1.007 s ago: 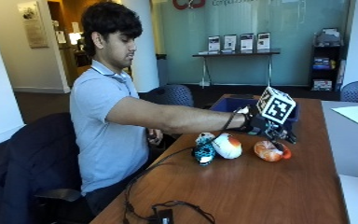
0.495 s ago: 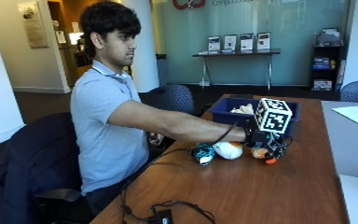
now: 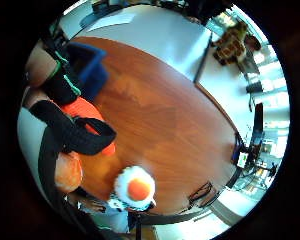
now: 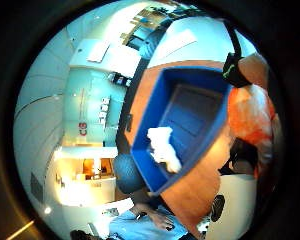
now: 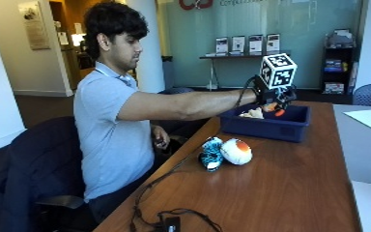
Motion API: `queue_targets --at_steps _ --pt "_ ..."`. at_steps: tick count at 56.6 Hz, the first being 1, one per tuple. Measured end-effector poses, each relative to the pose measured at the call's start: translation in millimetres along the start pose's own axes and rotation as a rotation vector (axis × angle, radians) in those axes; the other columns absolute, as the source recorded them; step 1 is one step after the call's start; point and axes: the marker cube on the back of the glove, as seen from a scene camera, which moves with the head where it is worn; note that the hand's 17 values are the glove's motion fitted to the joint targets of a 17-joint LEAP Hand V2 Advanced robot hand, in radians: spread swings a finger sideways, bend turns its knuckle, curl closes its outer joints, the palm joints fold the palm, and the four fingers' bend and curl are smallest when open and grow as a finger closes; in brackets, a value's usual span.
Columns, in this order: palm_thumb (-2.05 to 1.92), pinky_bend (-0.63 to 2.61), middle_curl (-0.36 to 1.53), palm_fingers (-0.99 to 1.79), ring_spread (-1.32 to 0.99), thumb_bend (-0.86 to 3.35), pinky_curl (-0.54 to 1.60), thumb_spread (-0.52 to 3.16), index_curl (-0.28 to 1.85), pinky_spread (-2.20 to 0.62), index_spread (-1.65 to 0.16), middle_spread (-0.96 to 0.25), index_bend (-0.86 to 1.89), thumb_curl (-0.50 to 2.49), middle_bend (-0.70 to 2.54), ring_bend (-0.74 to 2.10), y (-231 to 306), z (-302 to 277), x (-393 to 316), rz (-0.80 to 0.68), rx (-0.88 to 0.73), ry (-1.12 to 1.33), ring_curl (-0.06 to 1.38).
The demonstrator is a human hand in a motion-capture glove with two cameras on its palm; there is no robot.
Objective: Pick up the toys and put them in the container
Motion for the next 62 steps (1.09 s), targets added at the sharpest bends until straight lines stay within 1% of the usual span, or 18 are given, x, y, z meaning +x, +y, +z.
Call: queue_targets --at_steps 5,13,20,21,23,25,27,28,29,31,36,41,47,56,62 --pt "0.8 1.11 0.45 0.73 -0.14 0.31 0.4 1.06 0.33 -0.36 -0.25 0.06 0.15 0.79 0.32 0.97 -11.0 5.5 -39.1 -0.057 -0.012 -0.023 0.52" --pt "0.79 1.13 0.48 0.71 -0.14 0.29 0.41 1.05 0.31 -0.36 -0.25 0.06 0.14 0.82 0.32 0.98 -23.9 25.3 -82.4 -0.113 -0.061 -0.012 0.53" --pt "0.79 1.15 0.5 0.69 -0.14 0.28 0.42 1.05 0.3 -0.36 -0.26 0.07 0.15 0.83 0.3 1.0 -24.5 41.0 -99.8 -0.109 -0.177 0.038 0.54" --pt "0.76 1.17 0.5 0.68 -0.14 0.28 0.43 1.1 0.29 -0.36 -0.26 0.07 0.1 0.82 0.3 1.0 -23.8 43.6 -100.5 -0.103 -0.204 0.055 0.54" --pt "0.69 1.2 0.5 0.56 -0.13 0.27 0.43 1.22 0.28 -0.35 -0.27 0.07 0.09 0.79 0.29 0.95 -22.4 48.5 -100.9 -0.092 -0.253 0.089 0.53" --pt "0.51 1.22 0.49 0.22 -0.11 0.19 0.45 1.28 0.31 -0.3 -0.28 0.07 0.15 0.71 0.23 0.82 -21.0 51.1 -99.4 -0.085 -0.277 0.118 0.53" --pt "0.39 1.25 0.48 0.02 -0.08 0.12 0.48 1.32 0.34 -0.25 -0.29 0.06 0.19 0.66 0.18 0.7 -19.6 51.9 -97.0 -0.085 -0.28 0.139 0.52" --pt "0.36 1.26 0.48 0.02 -0.08 0.1 0.48 1.34 0.34 -0.23 -0.29 0.06 0.2 0.64 0.18 0.68 -18.9 51.9 -95.8 -0.088 -0.28 0.146 0.52" --pt "0.28 1.24 0.46 -0.07 -0.07 0.05 0.46 1.34 0.33 -0.19 -0.3 0.06 0.2 0.61 0.17 0.61 -18.1 51.8 -94.4 -0.09 -0.28 0.151 0.48" --pt "0.2 1.18 0.44 -0.11 -0.05 0.0 0.43 1.35 0.33 -0.14 -0.31 0.06 0.23 0.57 0.16 0.52 -15.7 50.5 -90.2 -0.093 -0.284 0.156 0.43" --pt "0.1 1.13 0.4 -0.09 -0.02 -0.03 0.39 1.36 0.33 -0.06 -0.32 0.05 0.23 0.5 0.14 0.43 -4.3 42.6 -75.7 -0.09 -0.301 0.133 0.36" --pt "0.06 1.07 0.38 -0.09 -0.01 -0.02 0.36 1.38 0.34 0.0 -0.33 0.04 0.22 0.46 0.14 0.4 17.7 30.0 -56.5 -0.107 -0.341 0.134 0.34" --pt "0.06 1.05 0.35 -0.09 0.0 -0.01 0.35 1.41 0.35 0.03 -0.33 0.04 0.21 0.42 0.14 0.37 58.3 15.7 -22.9 -0.086 -0.421 0.183 0.33" --pt "0.07 1.04 0.31 -0.11 0.01 0.0 0.34 1.44 0.36 0.06 -0.33 0.04 0.18 0.39 0.13 0.32 126.6 8.4 32.7 -0.013 -0.51 0.215 0.31" --pt "0.09 1.07 0.29 -0.11 0.01 0.0 0.35 1.46 0.36 0.06 -0.33 0.03 0.17 0.38 0.12 0.27 154.4 16.8 68.2 0.065 -0.563 0.239 0.3"
